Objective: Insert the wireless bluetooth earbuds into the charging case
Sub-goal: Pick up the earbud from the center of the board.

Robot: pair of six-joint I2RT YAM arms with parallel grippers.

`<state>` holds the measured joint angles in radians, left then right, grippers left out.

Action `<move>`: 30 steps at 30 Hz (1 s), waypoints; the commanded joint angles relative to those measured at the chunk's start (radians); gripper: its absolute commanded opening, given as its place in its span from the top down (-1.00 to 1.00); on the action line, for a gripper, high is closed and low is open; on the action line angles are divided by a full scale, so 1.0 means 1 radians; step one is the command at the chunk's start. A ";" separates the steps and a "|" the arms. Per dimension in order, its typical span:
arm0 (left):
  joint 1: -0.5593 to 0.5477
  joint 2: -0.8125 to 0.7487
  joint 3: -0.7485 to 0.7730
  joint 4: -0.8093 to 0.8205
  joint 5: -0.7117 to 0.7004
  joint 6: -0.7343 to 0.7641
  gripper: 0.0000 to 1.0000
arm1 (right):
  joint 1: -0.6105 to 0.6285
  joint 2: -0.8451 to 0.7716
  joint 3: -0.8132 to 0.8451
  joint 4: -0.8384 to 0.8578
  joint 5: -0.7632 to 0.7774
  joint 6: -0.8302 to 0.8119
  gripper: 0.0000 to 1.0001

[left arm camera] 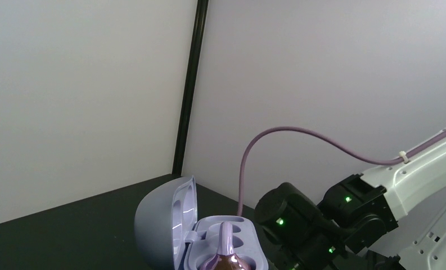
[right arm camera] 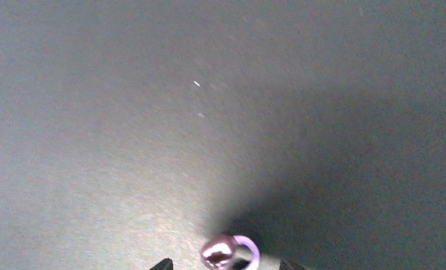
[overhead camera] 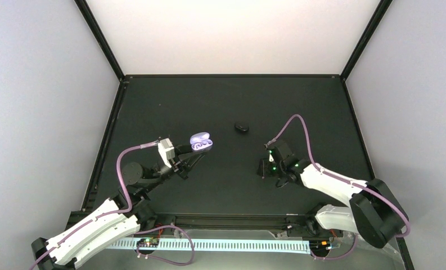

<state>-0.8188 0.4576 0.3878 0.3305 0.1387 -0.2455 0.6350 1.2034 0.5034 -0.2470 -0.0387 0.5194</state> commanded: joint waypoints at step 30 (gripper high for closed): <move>-0.003 -0.020 -0.004 -0.010 0.004 -0.015 0.97 | 0.038 -0.017 0.090 -0.112 0.036 0.095 0.08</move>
<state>-0.8188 0.4431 0.3824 0.3279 0.1390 -0.2584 0.6785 1.2091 0.6018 -0.2249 -0.1368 0.5491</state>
